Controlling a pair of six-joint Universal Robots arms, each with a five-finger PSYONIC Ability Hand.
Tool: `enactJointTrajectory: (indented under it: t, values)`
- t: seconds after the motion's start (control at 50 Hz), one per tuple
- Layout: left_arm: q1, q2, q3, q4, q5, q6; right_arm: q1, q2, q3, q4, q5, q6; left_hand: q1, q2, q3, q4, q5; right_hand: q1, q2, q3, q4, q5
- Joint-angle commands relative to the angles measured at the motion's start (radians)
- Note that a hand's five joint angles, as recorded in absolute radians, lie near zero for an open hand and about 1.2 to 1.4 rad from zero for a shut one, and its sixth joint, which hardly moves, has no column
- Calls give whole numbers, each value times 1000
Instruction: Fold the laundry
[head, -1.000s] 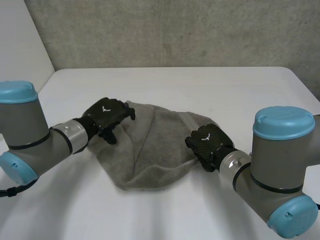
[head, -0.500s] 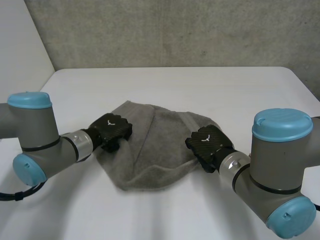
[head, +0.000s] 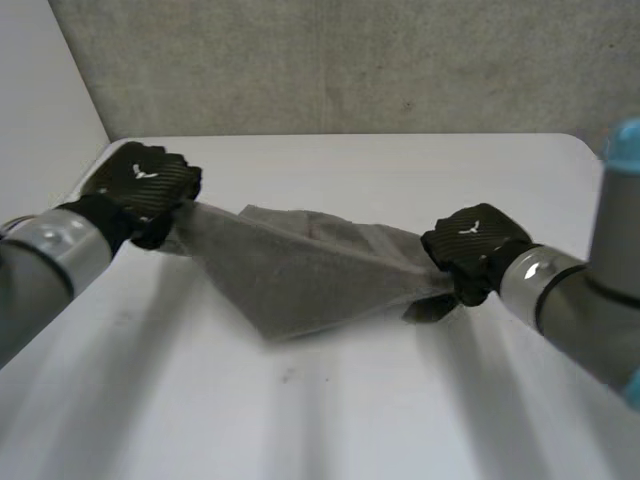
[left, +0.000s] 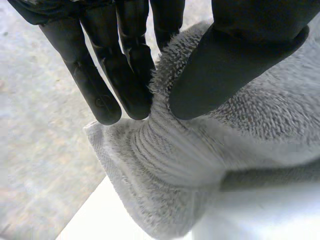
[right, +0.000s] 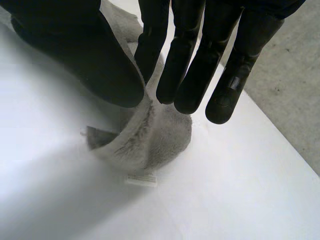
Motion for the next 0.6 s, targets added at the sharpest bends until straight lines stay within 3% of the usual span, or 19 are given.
enactJointTrajectory:
  t: [0.02,0.16,0.28,0.44,0.5,0.54,0.6]
  values:
    - [13,157,-148,-196,-65,42,-16,-76,-6,251,-67,-125,232,181,182,181,200,425,221,211,203,233]
    - [25,128,-241,-222,-62,132,1,-18,28,241,-104,-170,232,181,182,181,200,425,221,211,203,233]
    - [13,-75,-218,-93,-68,130,0,113,-32,176,-87,-159,232,181,182,181,200,425,221,211,203,233]
    - [-10,-245,32,61,-95,132,1,243,-223,64,-15,-150,232,181,182,181,200,425,221,211,203,233]
    - [-30,-291,208,157,-151,132,3,261,-364,-20,52,-127,232,181,182,181,200,425,221,211,203,233]
    - [-63,-315,405,283,-242,101,3,254,-500,-206,100,-89,232,181,182,181,200,425,221,211,203,233]
    - [-74,-322,495,370,-296,58,1,237,-536,-337,106,-84,232,181,182,181,200,425,221,211,203,233]
